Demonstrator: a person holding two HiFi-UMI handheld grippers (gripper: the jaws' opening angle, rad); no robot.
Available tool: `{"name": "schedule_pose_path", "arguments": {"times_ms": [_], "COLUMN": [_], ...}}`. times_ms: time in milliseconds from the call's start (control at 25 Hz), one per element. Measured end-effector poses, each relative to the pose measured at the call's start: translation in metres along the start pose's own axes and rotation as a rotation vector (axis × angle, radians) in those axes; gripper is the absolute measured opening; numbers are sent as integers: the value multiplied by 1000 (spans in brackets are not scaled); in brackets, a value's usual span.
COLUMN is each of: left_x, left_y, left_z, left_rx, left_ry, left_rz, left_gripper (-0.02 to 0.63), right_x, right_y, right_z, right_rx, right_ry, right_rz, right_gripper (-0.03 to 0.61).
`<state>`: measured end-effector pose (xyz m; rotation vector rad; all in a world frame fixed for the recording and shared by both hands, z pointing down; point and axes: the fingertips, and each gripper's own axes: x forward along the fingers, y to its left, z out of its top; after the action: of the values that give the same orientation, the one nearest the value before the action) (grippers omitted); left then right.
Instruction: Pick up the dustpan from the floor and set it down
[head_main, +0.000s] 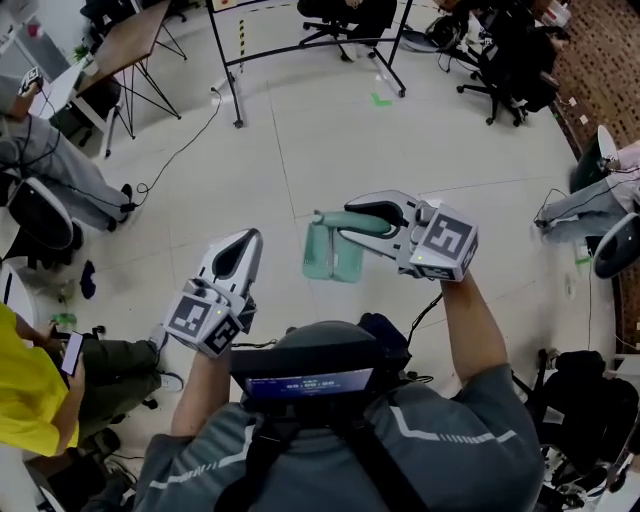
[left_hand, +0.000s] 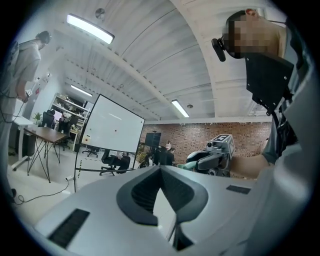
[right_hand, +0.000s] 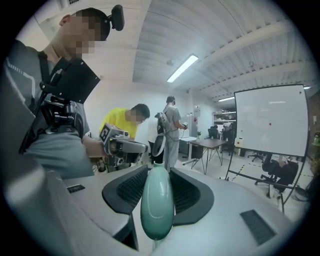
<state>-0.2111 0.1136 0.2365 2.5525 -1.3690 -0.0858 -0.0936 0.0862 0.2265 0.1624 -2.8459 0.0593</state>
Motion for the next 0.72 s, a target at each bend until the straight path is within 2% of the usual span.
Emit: {"name": "schedule_pose_path", "arguments": {"times_ms": [200,360,520,720], "left_x": [21,59,113,200], "left_y": [28,47,74,92], "left_z": [9,13,14,32], "left_rx": [-3,1,16,7], "left_ry": [-7,-10,-24,-48], "left_rz": [-7,29,104,224], "left_gripper": [21,23,21,23], "right_x": [16,16,21,7], "right_y": [-55,-100,-150,-237], "right_z": [-5,-10,-13,-8], "right_rx": [37,38,-10,-59], "right_ry": [-13,-33,-27,-52], "right_rz": [-34,-9,49,136], "right_gripper": [160,160,160,160]}}
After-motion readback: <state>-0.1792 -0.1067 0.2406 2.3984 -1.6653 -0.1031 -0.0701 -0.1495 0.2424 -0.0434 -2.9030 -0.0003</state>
